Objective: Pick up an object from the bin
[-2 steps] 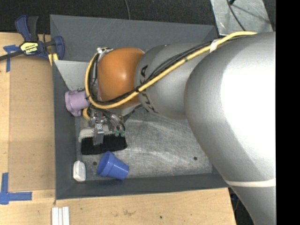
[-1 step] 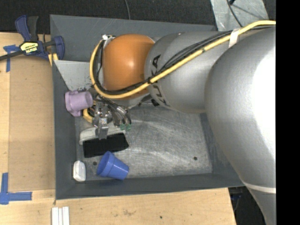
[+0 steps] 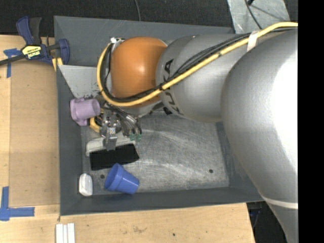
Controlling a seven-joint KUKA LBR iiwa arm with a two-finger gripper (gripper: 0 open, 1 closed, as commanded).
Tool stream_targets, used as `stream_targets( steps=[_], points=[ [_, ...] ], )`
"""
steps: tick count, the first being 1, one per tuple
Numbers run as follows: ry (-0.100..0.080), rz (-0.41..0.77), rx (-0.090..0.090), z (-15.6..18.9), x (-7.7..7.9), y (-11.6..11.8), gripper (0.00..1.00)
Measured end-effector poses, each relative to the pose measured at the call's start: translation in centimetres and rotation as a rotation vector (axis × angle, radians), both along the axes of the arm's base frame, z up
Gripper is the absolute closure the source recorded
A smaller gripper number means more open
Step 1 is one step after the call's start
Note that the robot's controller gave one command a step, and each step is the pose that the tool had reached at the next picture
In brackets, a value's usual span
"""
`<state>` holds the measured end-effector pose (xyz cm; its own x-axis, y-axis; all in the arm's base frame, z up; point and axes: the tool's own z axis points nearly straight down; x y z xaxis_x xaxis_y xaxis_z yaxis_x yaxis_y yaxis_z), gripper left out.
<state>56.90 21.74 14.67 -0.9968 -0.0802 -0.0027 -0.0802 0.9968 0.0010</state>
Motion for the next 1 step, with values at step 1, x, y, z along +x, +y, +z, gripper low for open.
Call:
stream_targets(
  steps=[1],
  points=[
    [0.001,-0.065,0.0,-2.8,-1.44,-0.83,0.0]
  ],
)
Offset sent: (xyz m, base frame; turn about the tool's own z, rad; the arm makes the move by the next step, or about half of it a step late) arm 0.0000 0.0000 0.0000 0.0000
